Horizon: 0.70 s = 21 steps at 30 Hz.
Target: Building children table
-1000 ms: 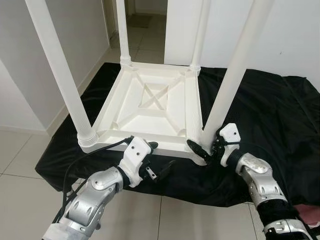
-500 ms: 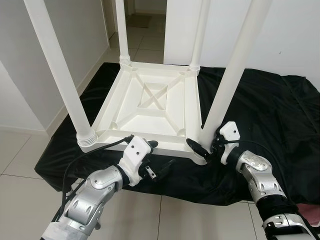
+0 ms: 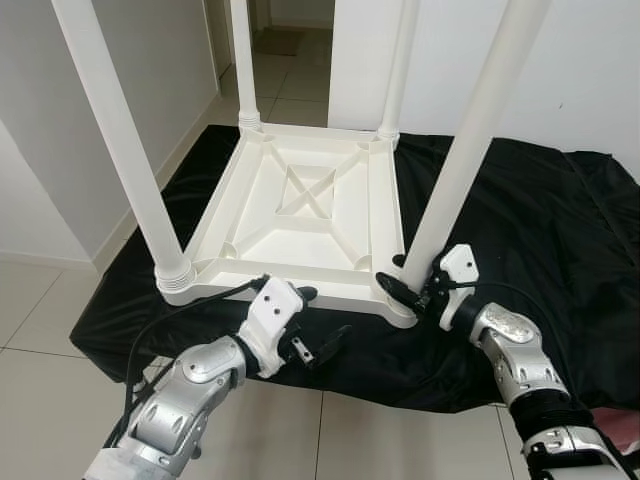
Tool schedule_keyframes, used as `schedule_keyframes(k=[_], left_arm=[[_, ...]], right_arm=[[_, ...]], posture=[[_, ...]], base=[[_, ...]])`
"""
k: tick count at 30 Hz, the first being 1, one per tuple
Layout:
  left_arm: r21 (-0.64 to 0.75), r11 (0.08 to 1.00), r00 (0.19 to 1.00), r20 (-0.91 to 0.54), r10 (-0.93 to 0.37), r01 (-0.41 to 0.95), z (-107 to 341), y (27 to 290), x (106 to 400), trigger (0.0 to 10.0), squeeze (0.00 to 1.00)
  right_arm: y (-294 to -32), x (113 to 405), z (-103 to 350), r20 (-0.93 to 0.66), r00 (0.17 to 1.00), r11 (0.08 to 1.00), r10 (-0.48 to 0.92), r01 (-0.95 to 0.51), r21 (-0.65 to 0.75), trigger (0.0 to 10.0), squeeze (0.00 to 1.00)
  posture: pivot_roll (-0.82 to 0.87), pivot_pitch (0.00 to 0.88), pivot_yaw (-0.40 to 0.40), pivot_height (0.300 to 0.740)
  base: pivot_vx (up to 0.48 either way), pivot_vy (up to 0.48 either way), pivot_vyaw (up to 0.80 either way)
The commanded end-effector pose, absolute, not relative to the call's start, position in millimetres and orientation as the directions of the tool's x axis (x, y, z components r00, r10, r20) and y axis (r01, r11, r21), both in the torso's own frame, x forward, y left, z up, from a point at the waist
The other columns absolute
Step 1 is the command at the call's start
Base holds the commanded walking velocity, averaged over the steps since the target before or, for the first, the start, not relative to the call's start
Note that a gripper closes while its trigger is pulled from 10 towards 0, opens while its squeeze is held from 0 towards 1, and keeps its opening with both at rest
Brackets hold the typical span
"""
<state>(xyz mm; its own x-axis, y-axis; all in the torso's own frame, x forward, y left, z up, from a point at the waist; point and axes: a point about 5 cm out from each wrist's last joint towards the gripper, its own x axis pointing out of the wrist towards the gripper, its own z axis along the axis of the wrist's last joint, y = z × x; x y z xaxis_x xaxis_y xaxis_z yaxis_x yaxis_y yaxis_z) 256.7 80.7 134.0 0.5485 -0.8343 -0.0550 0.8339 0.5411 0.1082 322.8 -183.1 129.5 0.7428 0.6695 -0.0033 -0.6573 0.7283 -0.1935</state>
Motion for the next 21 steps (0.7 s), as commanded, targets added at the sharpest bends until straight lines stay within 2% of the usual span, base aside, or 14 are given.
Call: schedule_keyframes(k=[1, 12, 15, 21], left_arm=[[0.118, 0.485, 0.495, -0.07, -0.866, 0.866, 133, 79, 253, 10.0, 0.0], [0.122, 0.477, 0.487, -0.069, -0.871, 0.87, 132, 76, 251, 10.0, 0.0], [0.12, 0.475, 0.485, -0.074, -0.871, 0.872, 130, 75, 249, 10.0, 0.0], [0.118, 0.474, 0.483, -0.076, -0.872, 0.873, 129, 75, 247, 10.0, 0.0]], right_arm=[[-181, 324, 126, -0.036, 0.747, 0.729, 0.663, -0.656, -0.197, 10.0, 0.0], [-179, 317, 126, -0.001, 0.804, 0.789, 0.595, -0.584, -0.189, 10.0, 0.0], [-182, 309, 121, 0.018, 0.882, 0.871, 0.471, -0.462, -0.165, 10.0, 0.0], [-178, 299, 120, 0.043, 0.923, 0.918, 0.381, -0.373, -0.133, 10.0, 0.0]], posture=[[-0.01, 0.0, 0.002, 0.74], [-0.02, 0.0, -0.002, 0.74], [-0.03, 0.0, -0.007, 0.74], [-0.03, 0.002, -0.006, 0.74]], base=[[0.0, 0.0, 0.0], [0.0, 0.0, 0.0], [0.0, 0.0, 0.0], [0.0, 0.0, 0.0]])
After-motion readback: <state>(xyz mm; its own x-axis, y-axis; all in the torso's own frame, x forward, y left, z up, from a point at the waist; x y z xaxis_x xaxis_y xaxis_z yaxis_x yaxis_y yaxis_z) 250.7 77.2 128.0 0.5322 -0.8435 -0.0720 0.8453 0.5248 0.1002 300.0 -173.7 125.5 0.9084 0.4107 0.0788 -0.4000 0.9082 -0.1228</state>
